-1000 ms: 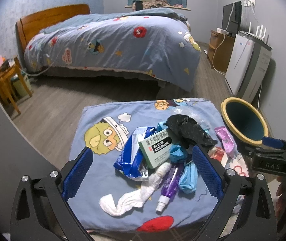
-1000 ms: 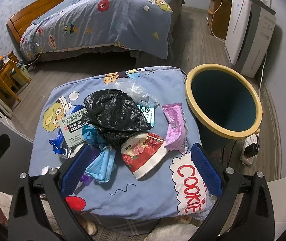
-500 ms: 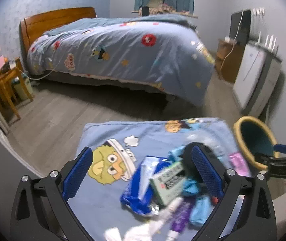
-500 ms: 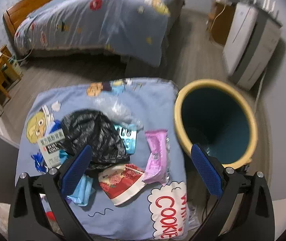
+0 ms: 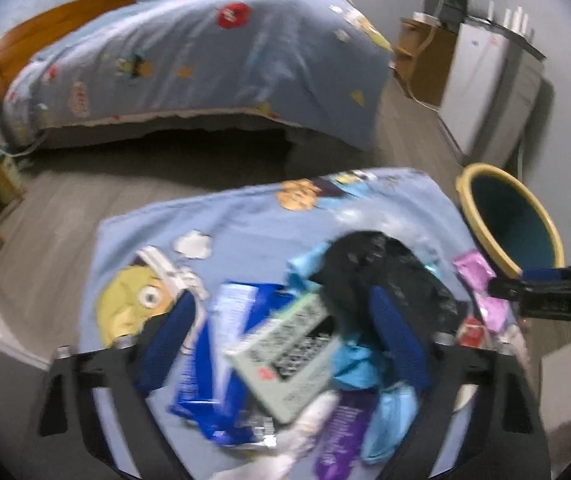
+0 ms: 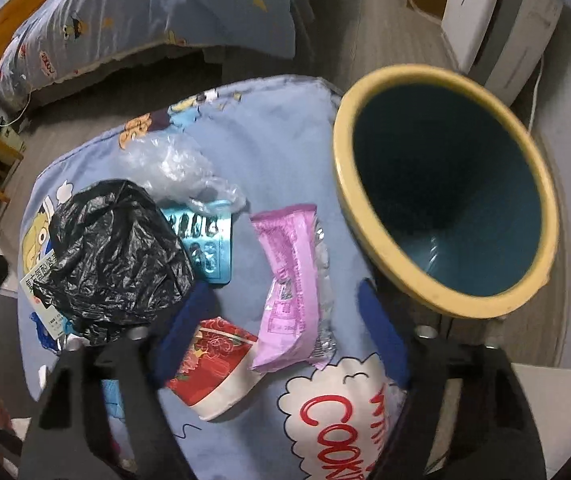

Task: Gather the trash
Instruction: 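Grasp the pink wrapper with the right gripper while the left grasps the black bag, then drop the pink wrapper into the bin with the right gripper while left carries black bag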

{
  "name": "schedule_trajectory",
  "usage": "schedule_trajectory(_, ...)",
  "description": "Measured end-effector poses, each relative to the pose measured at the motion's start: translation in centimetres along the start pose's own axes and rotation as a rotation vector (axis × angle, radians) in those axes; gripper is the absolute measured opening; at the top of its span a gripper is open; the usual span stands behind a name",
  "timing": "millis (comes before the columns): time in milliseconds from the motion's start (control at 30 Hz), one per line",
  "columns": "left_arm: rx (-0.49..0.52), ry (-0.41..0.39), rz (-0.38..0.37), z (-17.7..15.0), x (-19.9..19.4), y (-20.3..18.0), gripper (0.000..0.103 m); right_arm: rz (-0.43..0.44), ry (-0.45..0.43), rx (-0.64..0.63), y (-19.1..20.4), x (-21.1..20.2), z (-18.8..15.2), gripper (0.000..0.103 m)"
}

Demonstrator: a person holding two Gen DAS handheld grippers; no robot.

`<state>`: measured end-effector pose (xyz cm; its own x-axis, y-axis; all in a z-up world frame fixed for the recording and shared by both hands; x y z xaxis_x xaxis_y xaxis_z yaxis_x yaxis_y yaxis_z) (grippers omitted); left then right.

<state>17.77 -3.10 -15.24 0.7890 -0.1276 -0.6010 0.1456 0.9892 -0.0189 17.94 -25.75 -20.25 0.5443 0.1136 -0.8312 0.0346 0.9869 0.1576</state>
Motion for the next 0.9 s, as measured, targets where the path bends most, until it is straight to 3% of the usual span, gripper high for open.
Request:
schedule_trajectory(233, 0.025, 0.086, -0.116, -2.4, 1.9, -4.5, 0.063, 0.031, 0.05, 0.021, 0.1, 1.6, -0.8, 0.061)
schedule_trajectory(267, 0.022, 0.099, -0.123, -2.6, 2.2, -4.8, 0.06, 0.029, 0.058, 0.016, 0.1, 1.7, -1.0, 0.058)
schedule_trajectory(333, 0.023, 0.118, -0.135, -2.8, 2.7, -5.4, 0.044, 0.027, 0.082, 0.006, 0.2, 2.2, -1.5, 0.05)
schedule_trajectory(433, 0.041, 0.132, -0.138, -2.9, 3.0, -5.8, 0.021, 0.024, 0.102, 0.0, -0.1, 2.5, -1.9, 0.026)
schedule_trajectory(467, 0.046, 0.125, -0.138, -2.8, 2.9, -5.9, 0.018, 0.029, 0.101, 0.001, -0.1, 2.4, -1.9, 0.016)
schedule_trajectory(500, 0.053, 0.116, -0.14, -2.6, 2.7, -6.0, 0.011, 0.033, 0.096, 0.004, -0.2, 2.2, -1.8, 0.015)
schedule_trajectory(633, 0.089, 0.077, -0.149, -1.5, 1.8, -6.3, 0.004, 0.047, 0.051, 0.021, -0.3, 1.1, -0.8, 0.011)
schedule_trajectory(900, 0.093, 0.002, -0.162, 1.0, -0.2, -6.8, 0.003, 0.064, -0.041, 0.03, -0.4, -1.0, 1.4, 0.01)
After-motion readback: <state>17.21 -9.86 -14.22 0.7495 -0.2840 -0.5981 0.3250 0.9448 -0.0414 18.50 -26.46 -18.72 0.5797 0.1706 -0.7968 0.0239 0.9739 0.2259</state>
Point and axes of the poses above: each gripper's, at about its wrist camera, not at the fingertips, and x roughly the way its jaws point, y to its left, z to its top, the point moved 9 cm from there along x, roughly the way its jaws point, and after that the axes turned 15 degrees about -y, right-handed, at the moved point
